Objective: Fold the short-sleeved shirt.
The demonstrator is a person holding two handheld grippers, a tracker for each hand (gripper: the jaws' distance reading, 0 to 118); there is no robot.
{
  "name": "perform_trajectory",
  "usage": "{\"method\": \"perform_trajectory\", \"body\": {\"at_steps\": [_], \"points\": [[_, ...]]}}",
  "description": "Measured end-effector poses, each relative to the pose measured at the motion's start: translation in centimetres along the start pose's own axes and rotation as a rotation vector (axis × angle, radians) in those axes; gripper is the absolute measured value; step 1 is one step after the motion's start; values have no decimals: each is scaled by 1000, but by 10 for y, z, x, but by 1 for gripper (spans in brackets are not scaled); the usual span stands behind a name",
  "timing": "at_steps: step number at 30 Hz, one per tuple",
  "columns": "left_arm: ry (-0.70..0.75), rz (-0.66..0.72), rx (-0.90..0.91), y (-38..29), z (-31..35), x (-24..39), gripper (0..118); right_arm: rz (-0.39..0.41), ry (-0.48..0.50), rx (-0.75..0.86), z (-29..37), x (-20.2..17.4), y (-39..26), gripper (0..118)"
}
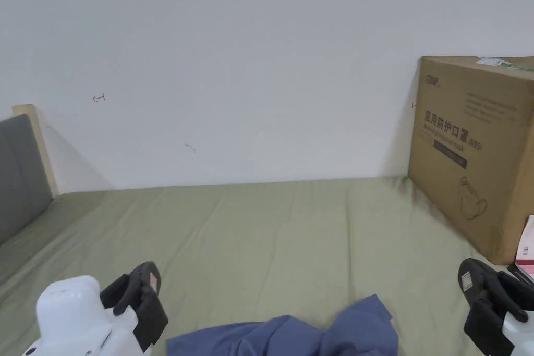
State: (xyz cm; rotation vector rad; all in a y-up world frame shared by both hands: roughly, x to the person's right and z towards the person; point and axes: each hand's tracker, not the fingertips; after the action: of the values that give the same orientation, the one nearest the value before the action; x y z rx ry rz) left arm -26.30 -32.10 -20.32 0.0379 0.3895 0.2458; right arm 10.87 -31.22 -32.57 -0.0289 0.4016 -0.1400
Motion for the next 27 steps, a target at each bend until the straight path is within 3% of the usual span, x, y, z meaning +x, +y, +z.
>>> {"method": "perform_trajectory", "body": {"at_steps": [8, 10, 13, 16, 20, 23, 24, 27], "points": [[5, -57, -57, 0, 4, 3, 0, -7, 36, 4, 3, -7, 13, 0], [-42, -25, -143, 9, -13, 1, 0, -23, 56, -42, -2, -7, 12, 0], [-135, 94, -380, 22, -68, -13, 0, -9, 95, -218, -19, -7, 5, 0], [-149, 128, -704, 9, -142, -35, 0, 3, 106, -236, -26, -3, -5, 0], [-33, 99, -962, -42, -225, -66, 2, -13, 111, -255, -37, 3, -16, 0], [36, 131, -1064, -86, -265, -86, 105, -4, 110, -275, -47, 3, -21, 0], [60, 129, -1082, -102, -275, -91, 118, 0, 108, -281, -50, 4, -23, 0], [122, 109, -1085, -139, -295, -99, 117, -5, 103, -303, -59, 6, -28, 0]]}}
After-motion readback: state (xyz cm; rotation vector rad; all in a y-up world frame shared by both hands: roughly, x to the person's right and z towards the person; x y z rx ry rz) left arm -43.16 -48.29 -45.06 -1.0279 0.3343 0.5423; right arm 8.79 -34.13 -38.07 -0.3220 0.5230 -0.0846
